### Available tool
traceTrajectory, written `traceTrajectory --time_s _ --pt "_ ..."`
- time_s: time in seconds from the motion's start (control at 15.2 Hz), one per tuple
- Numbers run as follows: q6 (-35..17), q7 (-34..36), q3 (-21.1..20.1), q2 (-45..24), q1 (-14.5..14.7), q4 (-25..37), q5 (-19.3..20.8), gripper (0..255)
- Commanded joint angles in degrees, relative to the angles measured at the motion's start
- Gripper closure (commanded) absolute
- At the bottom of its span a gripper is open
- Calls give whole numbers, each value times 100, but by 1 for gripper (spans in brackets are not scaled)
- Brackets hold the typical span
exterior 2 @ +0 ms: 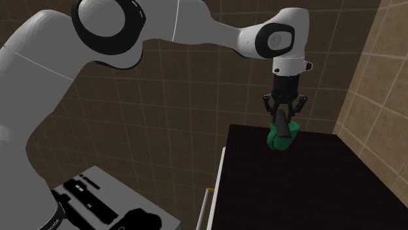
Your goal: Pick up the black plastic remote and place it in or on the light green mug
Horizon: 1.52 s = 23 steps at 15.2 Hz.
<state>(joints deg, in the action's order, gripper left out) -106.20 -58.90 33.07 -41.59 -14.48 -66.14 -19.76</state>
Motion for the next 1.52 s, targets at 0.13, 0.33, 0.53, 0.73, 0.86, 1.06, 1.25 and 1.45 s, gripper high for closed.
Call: traceTrajectory --time_s 0.13,0.33,0.53,0.73,0.86,1.06,1.25,1.45 --pt "-19 -3 -1 -1 4 -21 -2 255" --pt "-22 -3 0 2 7 -28 -1 0" --pt "-21 -2 0 2 7 -27 -1 0" --pt "146 19 14 37 -11 115 21 0" --pt "498 64 32 86 -62 439 54 0" --pt "645 83 36 93 -91 588 62 0" --pt "646 83 36 92 -91 589 62 0" --pt "644 82 36 93 -91 588 62 0"
